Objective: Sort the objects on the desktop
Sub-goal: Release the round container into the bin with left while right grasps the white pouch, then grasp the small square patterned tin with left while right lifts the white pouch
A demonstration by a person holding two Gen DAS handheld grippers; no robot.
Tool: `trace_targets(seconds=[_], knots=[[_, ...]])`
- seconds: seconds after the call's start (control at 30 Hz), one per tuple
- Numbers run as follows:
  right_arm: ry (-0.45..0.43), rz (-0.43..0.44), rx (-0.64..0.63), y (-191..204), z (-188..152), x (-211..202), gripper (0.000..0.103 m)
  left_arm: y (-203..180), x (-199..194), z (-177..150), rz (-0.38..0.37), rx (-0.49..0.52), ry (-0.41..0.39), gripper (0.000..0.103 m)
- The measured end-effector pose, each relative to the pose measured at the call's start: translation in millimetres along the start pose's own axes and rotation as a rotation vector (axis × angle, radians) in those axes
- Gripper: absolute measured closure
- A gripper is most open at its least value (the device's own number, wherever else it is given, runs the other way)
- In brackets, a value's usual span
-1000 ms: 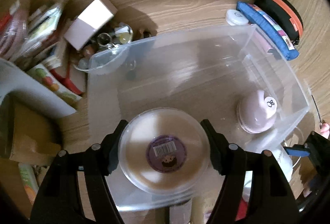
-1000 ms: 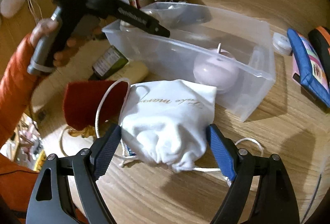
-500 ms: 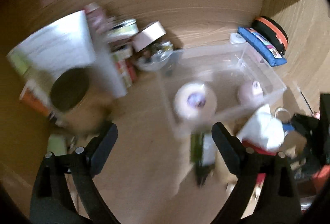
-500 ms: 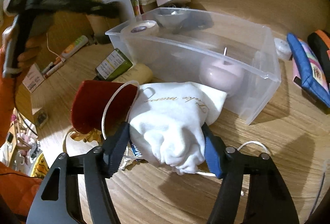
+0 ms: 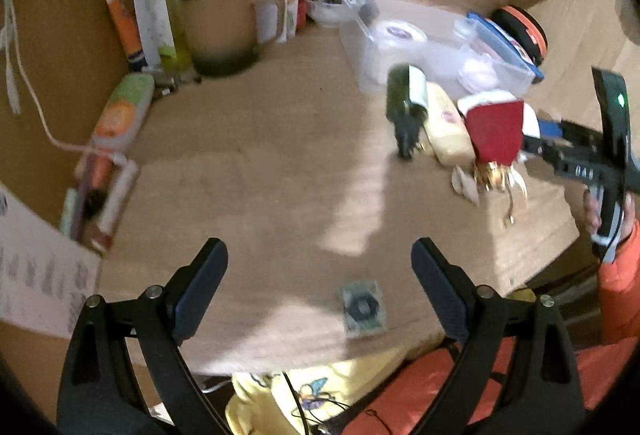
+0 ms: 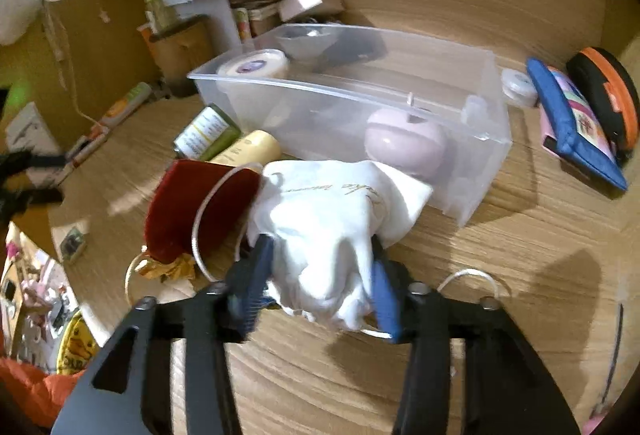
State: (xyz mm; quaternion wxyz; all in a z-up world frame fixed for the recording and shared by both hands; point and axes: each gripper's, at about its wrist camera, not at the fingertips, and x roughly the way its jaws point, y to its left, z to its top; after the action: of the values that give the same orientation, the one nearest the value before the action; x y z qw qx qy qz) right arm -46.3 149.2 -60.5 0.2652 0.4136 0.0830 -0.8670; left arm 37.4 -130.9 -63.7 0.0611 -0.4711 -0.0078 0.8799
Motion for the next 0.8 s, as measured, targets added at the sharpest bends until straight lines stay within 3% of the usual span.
trace_targets(seconds=[0.03,0.23,0.3,0.37,0.53,0.63,0.7,0.8], knots=[[-0.002,-0.004,0.013,0,0,-1,0.035,-4,1,-3,0.011,0.011,-0.001,0.009],[0.000,-0.002,0.029,3,-1,-2,0.029,-25,9,-23,0.075,0.070,-0.001,0.011],[0.008,-0.022,0.016,7,-2,3,0.025,-27,14,-28,0.084,0.076,0.010,0.030],[0.021,-0.051,0.003,10,-3,10,0.022,-26,18,-31,0.073,0.071,0.036,0.041],[0.041,-0.067,-0.017,18,-1,24,0.020,-20,15,-34,0.057,0.049,0.017,0.059],[0.034,-0.083,-0.028,21,2,29,0.020,-19,13,-36,0.060,0.057,0.003,0.078],[0.027,-0.070,-0.024,20,4,30,0.020,-17,12,-36,0.067,0.052,-0.004,0.079],[0.013,-0.070,-0.003,15,6,30,0.032,-17,11,-37,0.077,0.048,-0.016,0.079]])
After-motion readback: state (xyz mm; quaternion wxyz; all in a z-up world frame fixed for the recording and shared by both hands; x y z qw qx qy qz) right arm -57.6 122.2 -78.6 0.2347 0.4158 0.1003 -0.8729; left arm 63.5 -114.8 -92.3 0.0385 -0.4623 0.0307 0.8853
